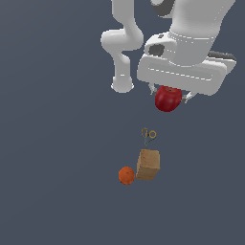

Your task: Pick up a designated object from a clutter of objects.

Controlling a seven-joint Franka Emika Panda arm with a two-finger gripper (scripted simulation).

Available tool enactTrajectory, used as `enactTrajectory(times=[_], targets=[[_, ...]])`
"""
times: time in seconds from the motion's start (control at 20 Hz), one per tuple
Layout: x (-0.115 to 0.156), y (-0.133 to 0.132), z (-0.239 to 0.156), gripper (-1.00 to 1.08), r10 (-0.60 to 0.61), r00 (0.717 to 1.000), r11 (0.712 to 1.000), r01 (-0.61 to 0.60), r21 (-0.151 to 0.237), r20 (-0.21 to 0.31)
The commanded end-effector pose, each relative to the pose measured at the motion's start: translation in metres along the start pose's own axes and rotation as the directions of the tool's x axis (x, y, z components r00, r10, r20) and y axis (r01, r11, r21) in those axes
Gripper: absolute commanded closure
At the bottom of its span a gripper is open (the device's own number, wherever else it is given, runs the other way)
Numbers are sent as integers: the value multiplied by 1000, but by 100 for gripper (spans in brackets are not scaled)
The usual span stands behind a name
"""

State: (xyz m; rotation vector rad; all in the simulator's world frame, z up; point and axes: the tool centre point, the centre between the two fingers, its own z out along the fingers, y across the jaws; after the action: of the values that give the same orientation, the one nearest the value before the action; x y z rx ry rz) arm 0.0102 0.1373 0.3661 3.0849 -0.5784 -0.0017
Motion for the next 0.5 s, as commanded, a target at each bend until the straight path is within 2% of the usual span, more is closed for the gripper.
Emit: enactTrajectory(times=[0.0, 0.45], targets=[[-1, -15, -18, 108, 1, 1000, 1000, -1, 1, -1], [-3, -58, -65, 108, 1, 1000, 1000, -1, 3, 0]])
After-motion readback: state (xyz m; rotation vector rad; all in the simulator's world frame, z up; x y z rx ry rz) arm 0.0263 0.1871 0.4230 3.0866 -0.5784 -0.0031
